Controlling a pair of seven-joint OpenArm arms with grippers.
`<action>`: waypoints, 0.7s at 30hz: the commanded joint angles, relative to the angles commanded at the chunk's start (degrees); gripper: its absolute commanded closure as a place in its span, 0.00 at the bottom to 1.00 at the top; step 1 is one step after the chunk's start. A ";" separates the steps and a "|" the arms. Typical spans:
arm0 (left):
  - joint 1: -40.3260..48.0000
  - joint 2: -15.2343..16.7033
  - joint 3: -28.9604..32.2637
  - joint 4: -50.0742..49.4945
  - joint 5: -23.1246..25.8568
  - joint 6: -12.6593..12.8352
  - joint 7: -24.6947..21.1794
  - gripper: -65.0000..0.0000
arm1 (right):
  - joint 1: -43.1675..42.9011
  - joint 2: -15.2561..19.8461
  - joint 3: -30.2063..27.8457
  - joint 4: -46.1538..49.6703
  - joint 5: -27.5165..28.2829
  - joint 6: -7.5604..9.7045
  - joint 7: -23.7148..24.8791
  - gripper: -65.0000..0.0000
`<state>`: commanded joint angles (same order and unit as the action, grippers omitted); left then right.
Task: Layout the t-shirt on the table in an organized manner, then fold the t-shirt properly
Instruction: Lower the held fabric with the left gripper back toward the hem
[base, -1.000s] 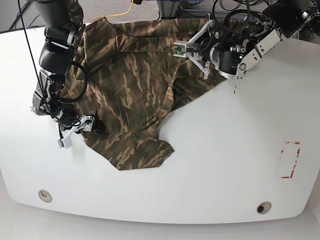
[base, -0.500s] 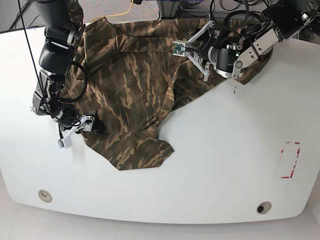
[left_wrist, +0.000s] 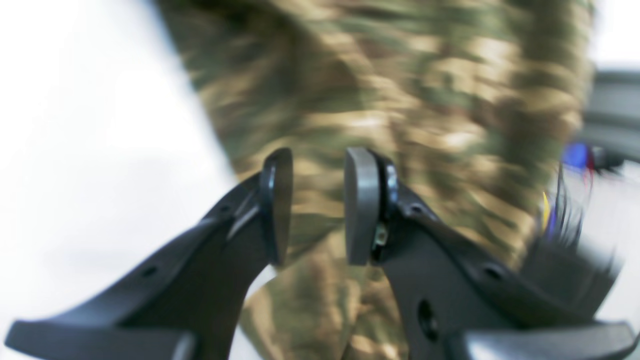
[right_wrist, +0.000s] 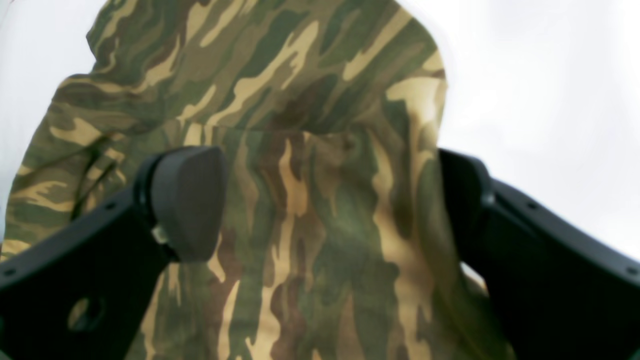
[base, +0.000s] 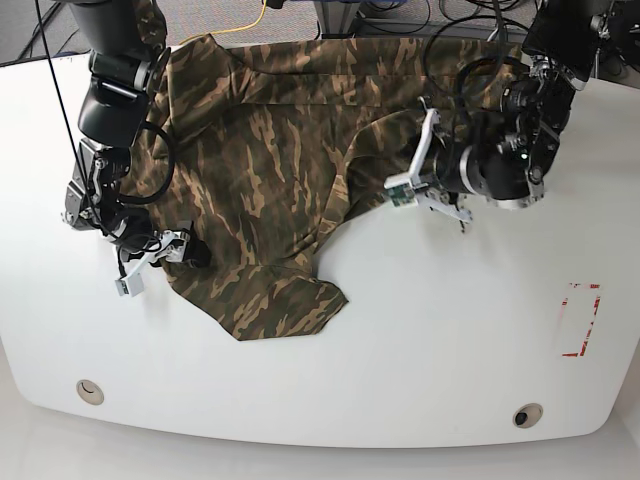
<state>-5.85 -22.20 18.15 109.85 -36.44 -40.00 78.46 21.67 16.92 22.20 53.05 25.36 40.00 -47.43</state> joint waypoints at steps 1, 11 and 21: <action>-0.09 0.35 -0.26 -0.79 0.00 0.00 0.00 0.75 | 0.00 0.00 0.00 0.00 0.00 0.00 0.09 0.10; -0.26 1.67 -0.35 -8.79 0.00 0.00 -0.09 0.74 | 0.00 -0.18 0.00 0.00 0.00 0.00 0.09 0.10; -2.20 2.55 -0.09 -13.36 0.00 0.00 -1.05 0.57 | 0.00 -1.41 0.00 0.00 0.00 0.00 0.18 0.10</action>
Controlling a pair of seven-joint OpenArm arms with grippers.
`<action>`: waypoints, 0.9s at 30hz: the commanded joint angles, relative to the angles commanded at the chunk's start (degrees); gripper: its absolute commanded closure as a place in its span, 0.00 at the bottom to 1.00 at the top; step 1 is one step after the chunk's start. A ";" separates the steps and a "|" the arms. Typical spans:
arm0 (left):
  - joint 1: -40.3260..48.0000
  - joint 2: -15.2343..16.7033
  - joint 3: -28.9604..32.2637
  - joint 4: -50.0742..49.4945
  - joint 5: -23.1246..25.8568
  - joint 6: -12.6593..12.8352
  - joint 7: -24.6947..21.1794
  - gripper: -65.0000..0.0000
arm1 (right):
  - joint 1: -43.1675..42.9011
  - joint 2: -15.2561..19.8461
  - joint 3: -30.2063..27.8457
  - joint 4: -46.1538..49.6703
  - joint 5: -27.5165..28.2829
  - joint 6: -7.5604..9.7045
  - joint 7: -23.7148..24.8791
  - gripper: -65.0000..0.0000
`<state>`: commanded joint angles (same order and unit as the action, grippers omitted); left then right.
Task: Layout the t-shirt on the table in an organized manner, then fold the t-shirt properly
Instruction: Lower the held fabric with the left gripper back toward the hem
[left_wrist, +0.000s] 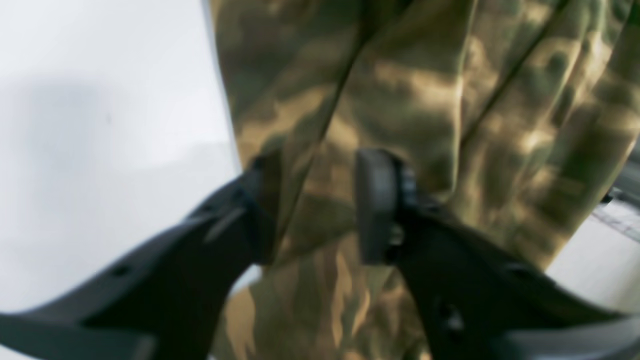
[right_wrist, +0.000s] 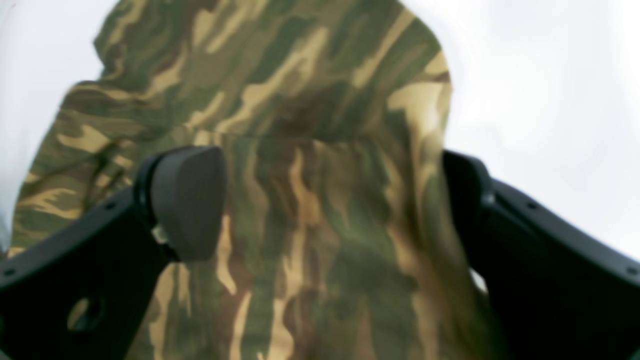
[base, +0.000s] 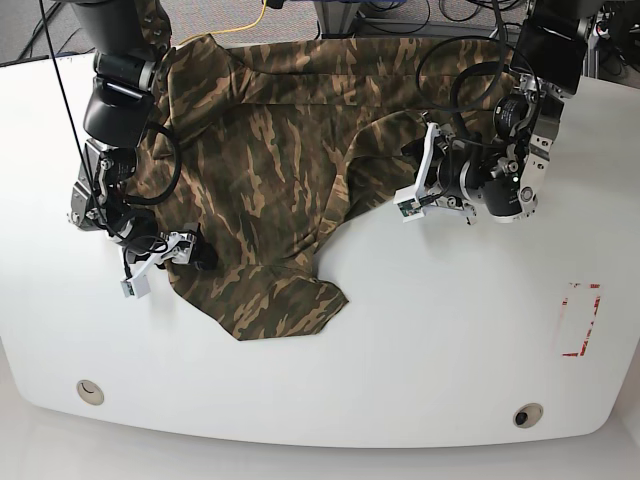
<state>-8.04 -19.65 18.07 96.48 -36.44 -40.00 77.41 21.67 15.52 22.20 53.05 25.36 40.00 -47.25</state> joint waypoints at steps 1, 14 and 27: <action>0.00 0.00 0.00 -0.18 0.00 0.00 -0.35 0.57 | 0.00 -0.09 0.00 0.00 0.00 0.00 0.00 0.10; -1.85 -0.26 5.63 -5.98 0.00 0.00 -1.76 0.57 | 0.00 -0.09 0.00 0.00 0.00 0.00 0.00 0.10; -1.93 -0.18 5.71 -7.12 0.00 0.00 -1.85 0.57 | 0.00 0.00 0.00 0.00 0.00 0.00 0.00 0.10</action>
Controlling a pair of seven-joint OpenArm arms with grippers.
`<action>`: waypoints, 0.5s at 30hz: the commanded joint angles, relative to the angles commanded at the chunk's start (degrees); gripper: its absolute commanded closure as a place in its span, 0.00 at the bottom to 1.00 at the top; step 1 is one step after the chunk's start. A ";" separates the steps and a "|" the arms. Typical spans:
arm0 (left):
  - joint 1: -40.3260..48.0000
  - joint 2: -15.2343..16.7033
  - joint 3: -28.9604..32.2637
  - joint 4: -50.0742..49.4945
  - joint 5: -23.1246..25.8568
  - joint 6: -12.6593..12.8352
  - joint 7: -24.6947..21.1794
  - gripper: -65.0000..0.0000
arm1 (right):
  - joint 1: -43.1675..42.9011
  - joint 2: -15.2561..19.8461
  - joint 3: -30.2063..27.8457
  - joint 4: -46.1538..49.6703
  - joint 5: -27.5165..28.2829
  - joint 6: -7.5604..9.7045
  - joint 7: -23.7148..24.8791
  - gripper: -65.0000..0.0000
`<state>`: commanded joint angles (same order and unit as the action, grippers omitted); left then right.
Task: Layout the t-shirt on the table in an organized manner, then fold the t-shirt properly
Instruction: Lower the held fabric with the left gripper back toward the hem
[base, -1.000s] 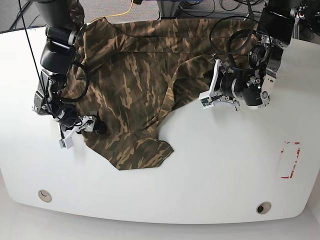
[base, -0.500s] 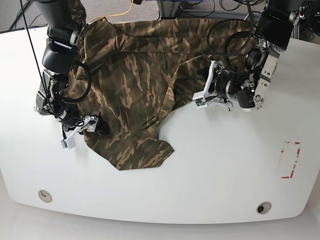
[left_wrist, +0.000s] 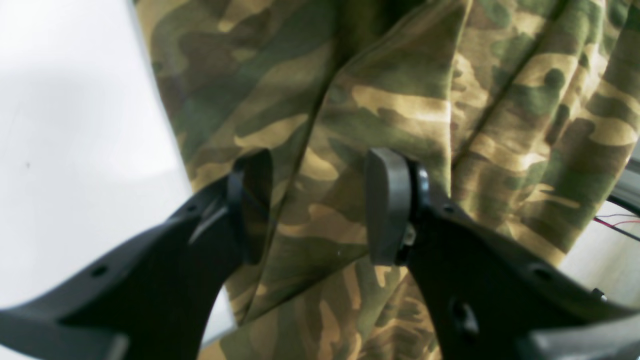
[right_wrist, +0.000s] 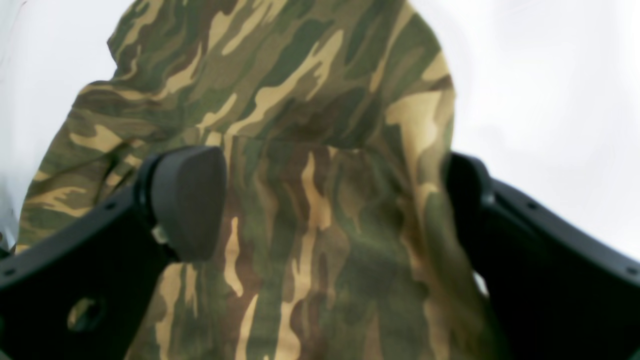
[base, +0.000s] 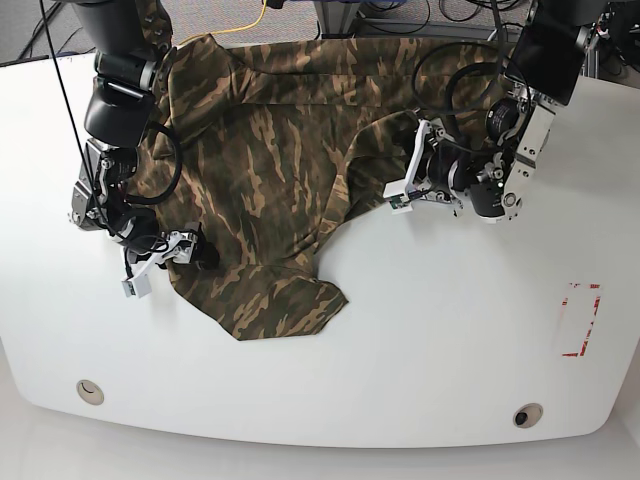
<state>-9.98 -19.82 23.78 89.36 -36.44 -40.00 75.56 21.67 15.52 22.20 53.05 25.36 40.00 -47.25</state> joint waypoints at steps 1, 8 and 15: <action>0.00 0.00 0.00 0.00 0.00 0.00 0.00 0.58 | 0.00 0.00 0.00 0.00 0.00 0.00 0.09 0.10; 0.18 -0.18 0.00 0.09 0.00 0.00 0.26 0.74 | 0.09 0.00 0.00 0.00 0.00 0.00 0.09 0.10; 0.26 -0.26 0.00 0.09 0.00 0.00 0.26 0.83 | 0.18 0.00 0.00 0.00 0.00 0.00 0.09 0.10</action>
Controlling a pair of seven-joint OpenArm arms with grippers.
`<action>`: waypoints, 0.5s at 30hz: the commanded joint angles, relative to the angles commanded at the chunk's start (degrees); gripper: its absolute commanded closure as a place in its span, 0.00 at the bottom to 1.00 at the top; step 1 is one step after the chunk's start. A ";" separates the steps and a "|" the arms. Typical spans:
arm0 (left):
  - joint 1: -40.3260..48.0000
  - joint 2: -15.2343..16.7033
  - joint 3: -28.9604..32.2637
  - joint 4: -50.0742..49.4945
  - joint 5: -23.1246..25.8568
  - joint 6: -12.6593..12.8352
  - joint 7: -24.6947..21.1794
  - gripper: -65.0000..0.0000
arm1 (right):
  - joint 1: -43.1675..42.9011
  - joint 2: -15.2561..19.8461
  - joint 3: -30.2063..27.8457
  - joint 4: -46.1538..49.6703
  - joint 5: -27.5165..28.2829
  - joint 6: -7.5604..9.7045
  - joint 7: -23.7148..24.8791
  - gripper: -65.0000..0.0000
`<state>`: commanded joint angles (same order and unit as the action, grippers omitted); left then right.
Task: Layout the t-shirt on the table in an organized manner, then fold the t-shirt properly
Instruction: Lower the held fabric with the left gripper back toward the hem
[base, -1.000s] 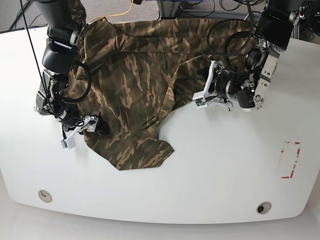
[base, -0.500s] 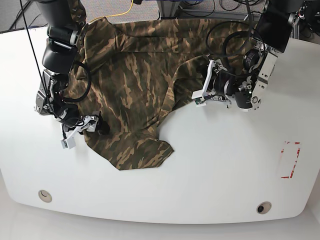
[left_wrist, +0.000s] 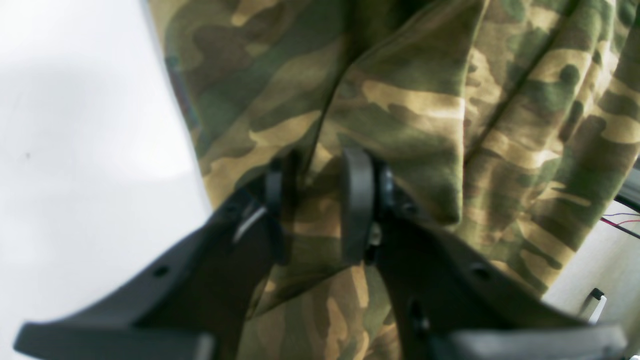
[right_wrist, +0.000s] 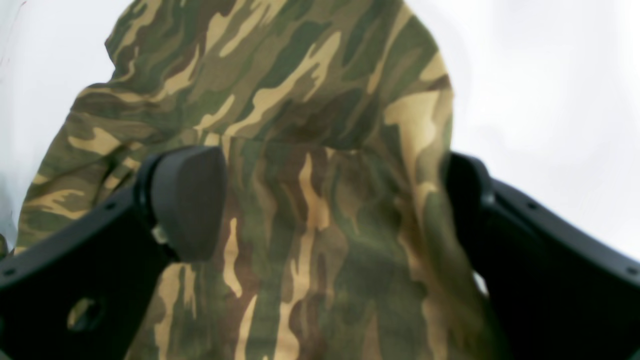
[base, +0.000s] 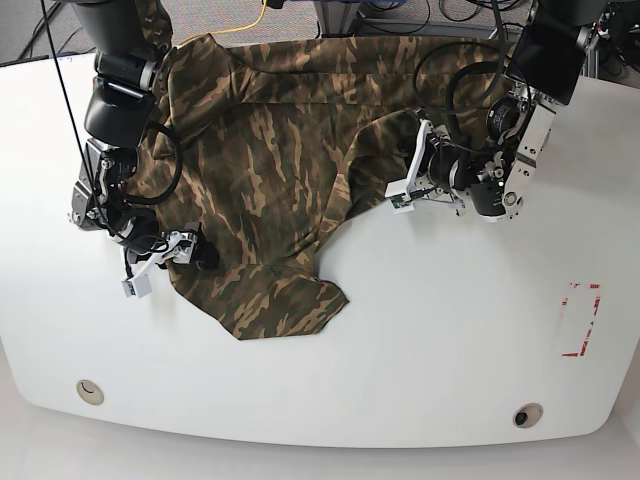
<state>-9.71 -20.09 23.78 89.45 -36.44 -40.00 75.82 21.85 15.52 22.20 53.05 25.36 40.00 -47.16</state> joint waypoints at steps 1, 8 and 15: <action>0.00 0.00 0.00 0.18 0.00 0.00 0.00 0.84 | 0.00 0.00 0.00 0.00 0.00 0.00 0.00 0.10; -0.09 -0.09 0.00 0.35 0.00 0.00 0.00 0.95 | 0.09 0.00 0.00 0.00 0.00 0.00 0.00 0.10; -0.09 -1.23 0.09 3.43 0.00 0.00 -0.09 0.97 | 0.09 0.09 0.00 0.00 0.00 0.00 0.00 0.10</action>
<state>-9.80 -21.32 23.87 92.88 -36.44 -40.00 75.74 21.93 15.60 22.20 53.05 25.36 40.00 -47.16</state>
